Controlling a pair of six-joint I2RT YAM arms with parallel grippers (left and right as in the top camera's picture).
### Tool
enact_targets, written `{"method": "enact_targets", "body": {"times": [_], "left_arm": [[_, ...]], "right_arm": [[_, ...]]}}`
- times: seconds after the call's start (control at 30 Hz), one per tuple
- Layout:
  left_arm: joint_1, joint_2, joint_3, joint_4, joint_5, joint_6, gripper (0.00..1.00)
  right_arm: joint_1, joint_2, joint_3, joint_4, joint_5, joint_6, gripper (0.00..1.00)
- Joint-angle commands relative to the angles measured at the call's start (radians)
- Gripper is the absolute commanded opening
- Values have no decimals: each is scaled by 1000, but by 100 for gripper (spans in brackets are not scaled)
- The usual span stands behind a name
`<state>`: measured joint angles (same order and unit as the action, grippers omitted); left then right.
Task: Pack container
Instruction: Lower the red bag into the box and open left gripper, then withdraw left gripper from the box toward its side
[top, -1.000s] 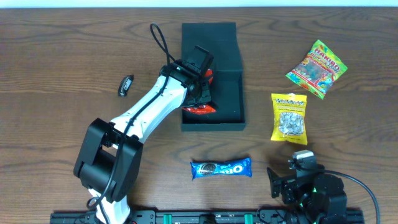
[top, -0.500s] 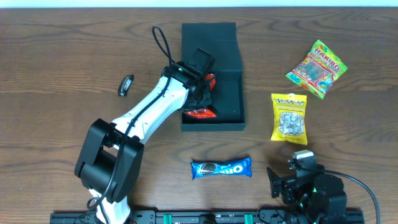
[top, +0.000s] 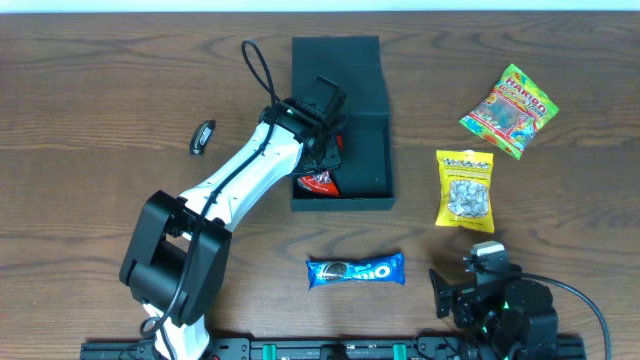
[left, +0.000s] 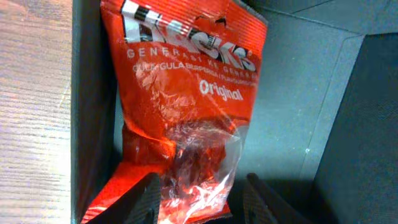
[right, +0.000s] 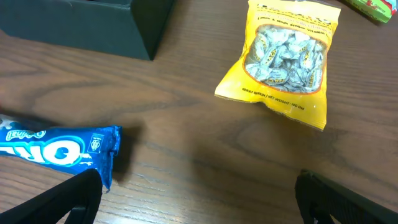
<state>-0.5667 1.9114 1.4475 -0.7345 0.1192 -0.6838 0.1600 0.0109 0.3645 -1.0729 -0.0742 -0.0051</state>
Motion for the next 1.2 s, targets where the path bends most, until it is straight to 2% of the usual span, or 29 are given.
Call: {"method": "enact_targets", "body": {"times": [0.0, 0.13, 0.23, 0.37, 0.47, 0.7, 0.83, 0.97, 1.17], "left_arm": [[2, 11, 50, 1, -25, 8, 46], [2, -9, 126, -34, -26, 63, 51], [2, -29, 243, -125, -68, 129, 57], [10, -72, 395, -292, -133, 199, 83], [26, -129, 436, -380, -154, 251, 98], [80, -288, 434, -568, -187, 362, 95], [82, -347, 414, -642, -274, 383, 95], [82, -417, 328, -620, -280, 408, 95], [82, -598, 21, -447, -249, 419, 95]], "right_arm": [[-18, -5, -6, -4, -1, -8, 99], [-18, -5, -6, -4, -1, -8, 99], [-18, -5, -6, -4, -1, -8, 99], [-18, -5, -6, -4, -1, -8, 99], [-18, -5, -6, -4, -1, -8, 99], [-18, -5, -6, -4, -1, -8, 99], [-18, -5, -6, -4, -1, -8, 99], [-18, -5, -6, -4, -1, -8, 99], [-18, -5, -6, -4, -1, -8, 99]]}}
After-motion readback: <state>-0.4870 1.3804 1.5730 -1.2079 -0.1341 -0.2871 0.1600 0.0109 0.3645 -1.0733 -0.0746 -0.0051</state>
